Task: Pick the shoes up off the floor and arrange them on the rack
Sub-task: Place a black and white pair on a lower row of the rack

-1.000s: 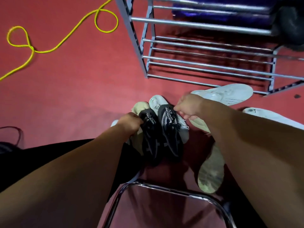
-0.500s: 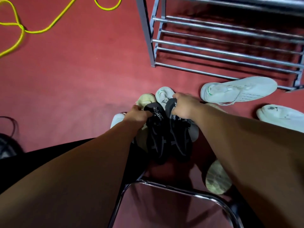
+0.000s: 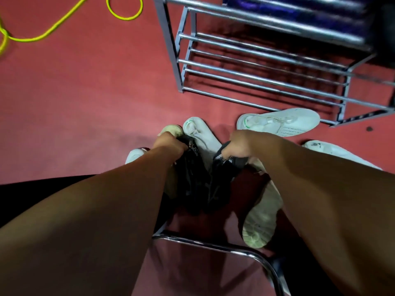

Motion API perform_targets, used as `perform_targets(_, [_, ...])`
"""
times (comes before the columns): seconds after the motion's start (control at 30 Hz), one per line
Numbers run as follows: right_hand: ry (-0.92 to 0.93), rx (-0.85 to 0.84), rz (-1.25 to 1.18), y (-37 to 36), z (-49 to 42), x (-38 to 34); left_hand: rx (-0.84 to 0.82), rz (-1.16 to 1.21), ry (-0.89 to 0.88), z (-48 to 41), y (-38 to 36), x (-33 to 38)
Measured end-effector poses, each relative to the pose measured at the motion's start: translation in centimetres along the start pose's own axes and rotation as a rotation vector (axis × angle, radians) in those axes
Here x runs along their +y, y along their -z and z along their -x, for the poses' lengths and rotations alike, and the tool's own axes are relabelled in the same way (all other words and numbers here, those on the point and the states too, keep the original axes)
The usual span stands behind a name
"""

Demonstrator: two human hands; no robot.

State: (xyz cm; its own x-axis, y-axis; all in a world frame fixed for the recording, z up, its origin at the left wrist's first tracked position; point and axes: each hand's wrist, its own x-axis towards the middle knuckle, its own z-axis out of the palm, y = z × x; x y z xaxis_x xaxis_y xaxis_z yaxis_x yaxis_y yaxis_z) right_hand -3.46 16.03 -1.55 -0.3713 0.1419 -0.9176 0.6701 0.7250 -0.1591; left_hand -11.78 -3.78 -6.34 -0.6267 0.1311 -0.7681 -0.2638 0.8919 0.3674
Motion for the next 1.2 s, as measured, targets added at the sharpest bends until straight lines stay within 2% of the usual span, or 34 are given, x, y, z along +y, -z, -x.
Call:
perform_targets(0.1, [-0.051, -0.065, -0.04, 2.0, 3.5, 1.2, 0.003, -0.076, -0.023, 1.8, -0.3, 1.4])
perform_targets(0.17, [-0.057, -0.039, -0.105, 3.5, 6.3, 2.0, 0.03, -0.108, -0.031, 3.2, -0.5, 2.0])
perform_targets(0.37, [-0.077, 0.324, -0.41, 4.0, 13.4, 4.0, 0.017, -0.244, -0.058, 9.5, 1.4, 2.0])
perform_targets(0.5, [-0.032, 0.526, -0.701, 2.5, 17.8, 4.6, -0.004, -0.275, -0.188, 13.5, 4.4, 3.0])
perform_targets(0.63, [0.015, 0.614, -1.023, 0.7, 22.7, 5.0, 0.06, -0.273, -0.236, 18.6, 8.2, 4.5])
perform_targets(0.87, [0.137, 0.628, -1.42, -1.3, 28.8, 5.9, 0.034, 0.343, -0.342, 25.3, 16.2, 7.3])
perform_targets(0.97, [0.227, 0.614, -1.564, -1.6, 29.6, 6.0, 0.032, 0.52, -0.403, 26.9, 18.7, 9.2])
perform_targets(1.13, [0.355, 0.554, -1.81, -0.8, 28.7, 5.8, 0.01, 0.887, -0.37, 25.2, 18.9, 10.7])
perform_targets(1.2, [0.404, 0.526, -1.895, -0.3, 27.8, 5.4, -0.02, 0.951, -0.339, 24.1, 18.0, 11.6])
